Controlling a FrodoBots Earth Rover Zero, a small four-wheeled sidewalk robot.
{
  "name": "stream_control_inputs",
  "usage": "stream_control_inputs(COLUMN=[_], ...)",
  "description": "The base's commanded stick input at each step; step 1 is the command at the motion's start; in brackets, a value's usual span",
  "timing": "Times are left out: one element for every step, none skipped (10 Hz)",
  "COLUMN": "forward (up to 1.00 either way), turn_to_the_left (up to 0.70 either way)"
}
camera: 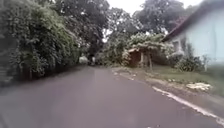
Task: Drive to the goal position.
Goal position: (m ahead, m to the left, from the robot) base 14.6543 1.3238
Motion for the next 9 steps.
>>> stream_control_inputs(forward=[0.7, 0.7, 0.7, 0.7, 0.7, 0.7, 0.7, 0.7, 0.7], turn_to_the_left=[0.0, 0.0, 0.0, 0.0, 0.0, 0.0, 0.0, 0.0, 0.0])
